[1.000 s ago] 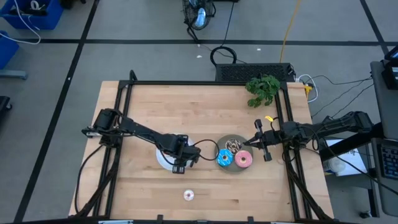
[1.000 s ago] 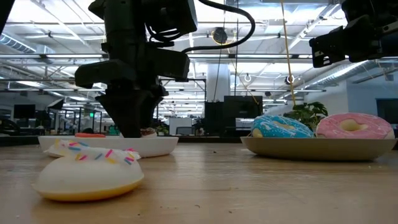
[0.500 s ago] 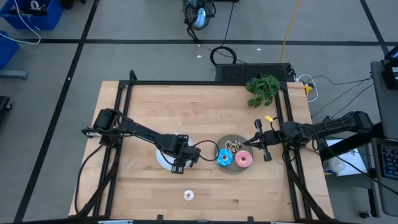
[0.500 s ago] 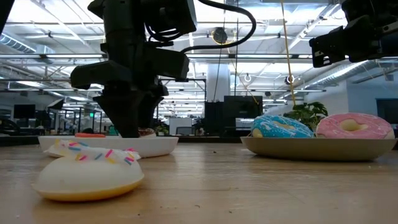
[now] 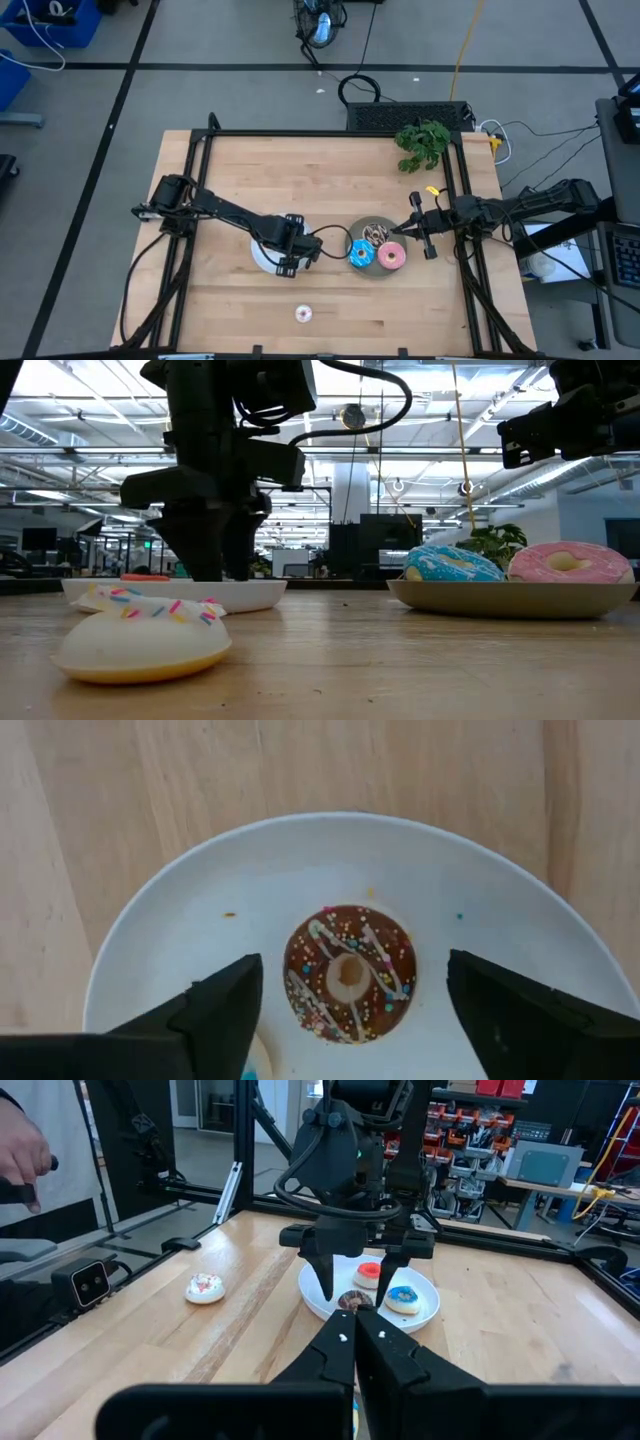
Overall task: Pick & Place donuts
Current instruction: Put the small white donut on the white plate
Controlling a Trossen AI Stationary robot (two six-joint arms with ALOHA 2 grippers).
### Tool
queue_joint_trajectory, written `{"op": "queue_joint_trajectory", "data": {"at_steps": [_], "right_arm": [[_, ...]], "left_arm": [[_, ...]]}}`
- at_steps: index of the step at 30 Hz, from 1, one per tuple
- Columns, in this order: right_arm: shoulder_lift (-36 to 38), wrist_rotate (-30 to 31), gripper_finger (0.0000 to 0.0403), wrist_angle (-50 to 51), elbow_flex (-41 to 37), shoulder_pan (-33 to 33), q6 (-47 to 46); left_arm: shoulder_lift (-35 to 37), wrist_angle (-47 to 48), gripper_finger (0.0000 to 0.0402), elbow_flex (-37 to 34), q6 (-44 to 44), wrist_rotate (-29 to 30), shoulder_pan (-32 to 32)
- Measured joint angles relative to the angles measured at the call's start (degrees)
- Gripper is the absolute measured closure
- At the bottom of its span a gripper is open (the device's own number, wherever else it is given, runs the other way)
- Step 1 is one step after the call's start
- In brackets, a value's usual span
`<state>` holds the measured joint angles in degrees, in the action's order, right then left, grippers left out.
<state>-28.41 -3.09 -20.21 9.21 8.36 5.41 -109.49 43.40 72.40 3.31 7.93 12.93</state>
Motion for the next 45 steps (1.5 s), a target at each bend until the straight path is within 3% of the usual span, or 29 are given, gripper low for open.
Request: {"op": "queue_joint_trajectory", "data": {"at_steps": [7,13,18,23,29,35,41,45], "right_arm": [[-0.01,0.0,0.0403,0.0,0.0,0.0,0.0],[0.0,0.0,0.0403,-0.04,0.0,0.0,0.0],[0.0,0.0,0.0403,-0.04,0.0,0.0,0.0],[0.0,0.0,0.0403,-0.04,0.0,0.0,-0.01],[0.0,0.0,0.0403,-0.05,0.0,0.0,0.0],[-0.01,0.0,0.0403,-0.13,0.0,0.0,-0.02],[-0.01,0.0,0.0403,-0.52,0.0,-0.01,-0.2],[0.0,0.0,0.0403,-0.52,0.0,-0.01,-0.13]], "left_arm": [[-0.07,3.7,0.0069,2.02,-1.88,0.73,0.01],[-0.07,15.07,0.0079,11.18,3.62,5.13,0.02],[-0.07,20.61,0.0103,19.59,11.79,3.0,0.76],[-0.04,20.52,0.0156,24.47,15.84,-1.28,4.83],[0.0,20.07,0.0269,24.68,18.73,-1.48,11.76],[0.02,12.39,0.0387,20.99,14.82,9.75,18.57],[0.02,0.76,0.0394,15.66,19.36,5.19,19.47],[0.0,-3.76,0.0395,12.34,19.54,6.87,20.11]]}}
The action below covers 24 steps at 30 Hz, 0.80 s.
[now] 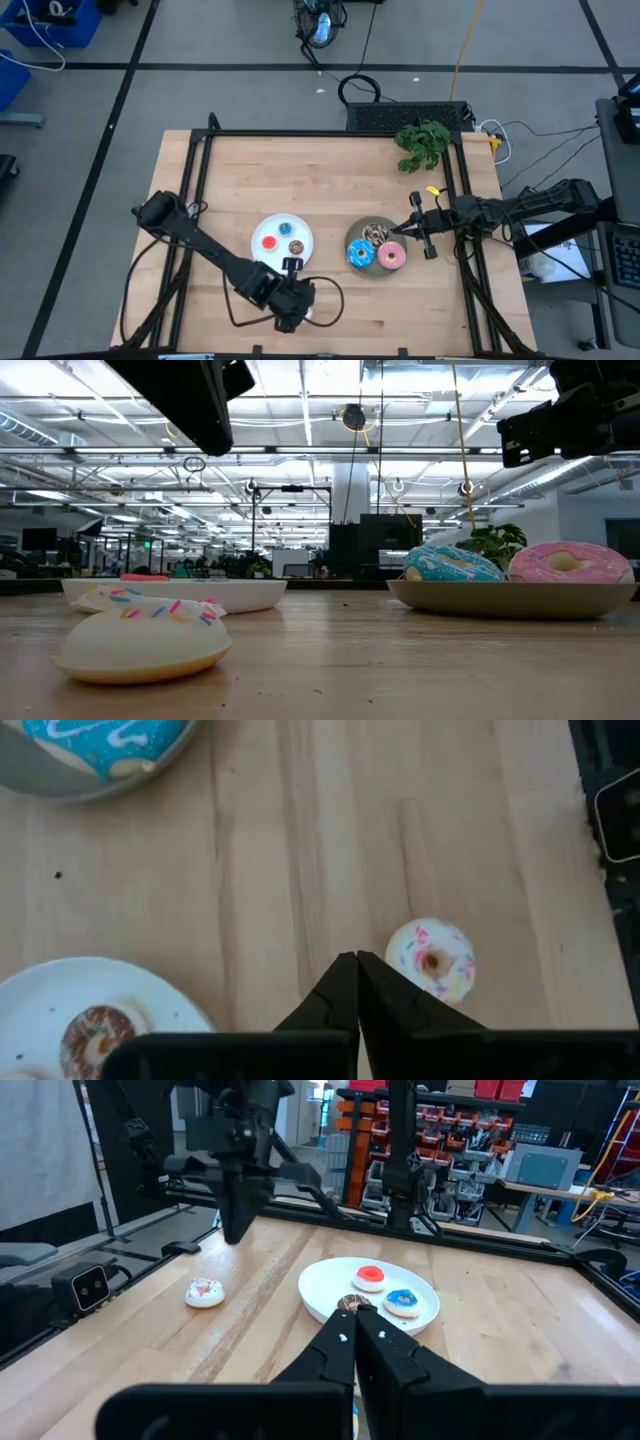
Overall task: Pick & Place donuts
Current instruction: Put the small white donut on the white plate
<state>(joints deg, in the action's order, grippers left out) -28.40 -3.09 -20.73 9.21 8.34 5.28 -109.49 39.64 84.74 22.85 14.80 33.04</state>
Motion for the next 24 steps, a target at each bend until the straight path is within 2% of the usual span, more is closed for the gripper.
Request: {"op": "queue_joint_trajectory", "data": {"at_steps": [12,24], "right_arm": [[0.0,0.0,0.0403,-1.02,0.0,-0.01,1.33],[-0.02,0.0,0.0403,-1.46,0.0,-0.01,1.53]], "left_arm": [[0.0,-14.04,0.0395,-8.63,-0.69,2.34,0.37],[0.0,-14.25,0.0398,-8.95,-1.95,3.79,0.26]]}}
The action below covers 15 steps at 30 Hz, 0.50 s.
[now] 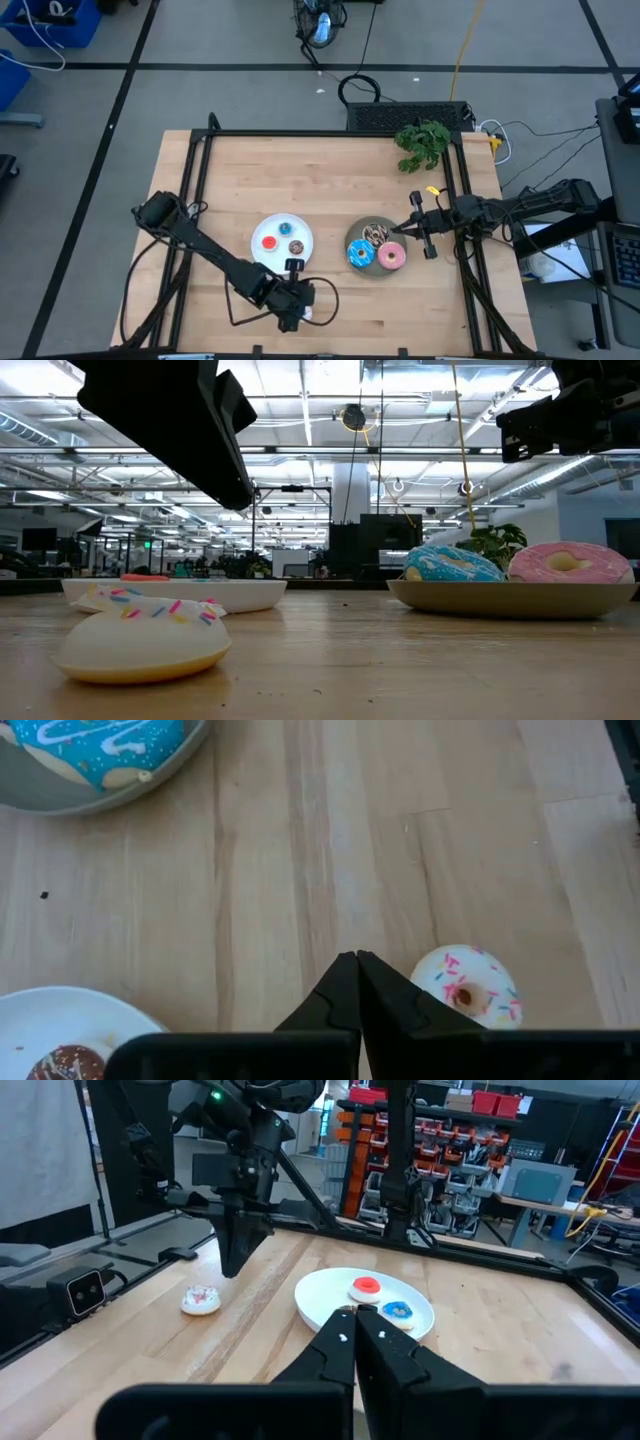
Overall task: Pick & Place donuts
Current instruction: Put the small white donut on the white plate
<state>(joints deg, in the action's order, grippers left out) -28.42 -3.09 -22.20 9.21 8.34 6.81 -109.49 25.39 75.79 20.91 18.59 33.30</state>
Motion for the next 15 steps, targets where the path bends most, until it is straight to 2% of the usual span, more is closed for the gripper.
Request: {"op": "queue_joint_trajectory", "data": {"at_steps": [15], "right_arm": [[0.02,0.0,0.0403,-0.13,0.0,0.0,-0.67]], "left_arm": [[0.0,-0.12,0.0395,0.19,-0.65,-1.0,-0.04]]}}
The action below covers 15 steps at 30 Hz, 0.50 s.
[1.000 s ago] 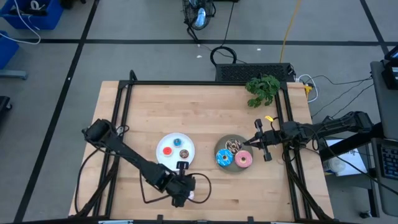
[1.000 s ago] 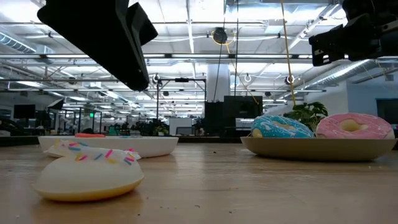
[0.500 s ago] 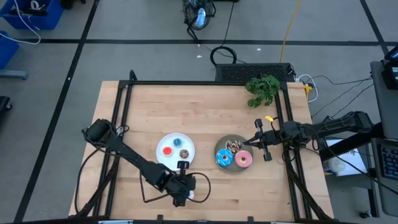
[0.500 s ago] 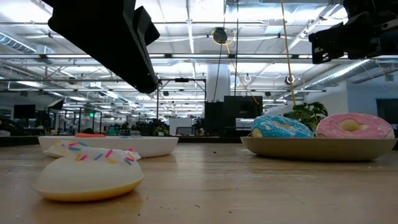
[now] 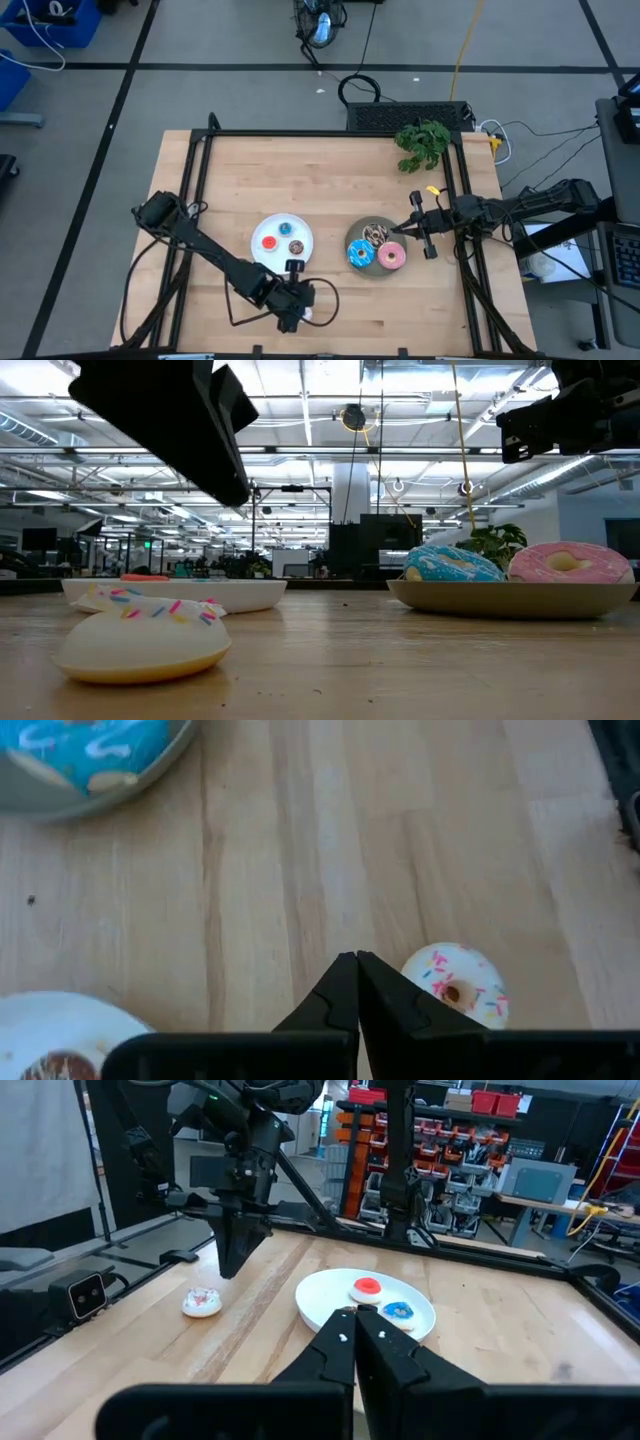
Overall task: Pick & Place donuts
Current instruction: Put the small white donut on the white plate
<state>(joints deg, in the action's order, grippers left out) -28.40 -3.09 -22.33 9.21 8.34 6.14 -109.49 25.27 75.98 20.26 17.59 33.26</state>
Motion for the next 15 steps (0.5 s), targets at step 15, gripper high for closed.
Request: {"op": "queue_joint_trajectory", "data": {"at_steps": [15], "right_arm": [[0.0,0.01,0.0403,-0.15,0.0,0.0,-1.02]], "left_arm": [[0.02,3.22,0.0382,11.88,-1.66,-11.28,0.58]]}}
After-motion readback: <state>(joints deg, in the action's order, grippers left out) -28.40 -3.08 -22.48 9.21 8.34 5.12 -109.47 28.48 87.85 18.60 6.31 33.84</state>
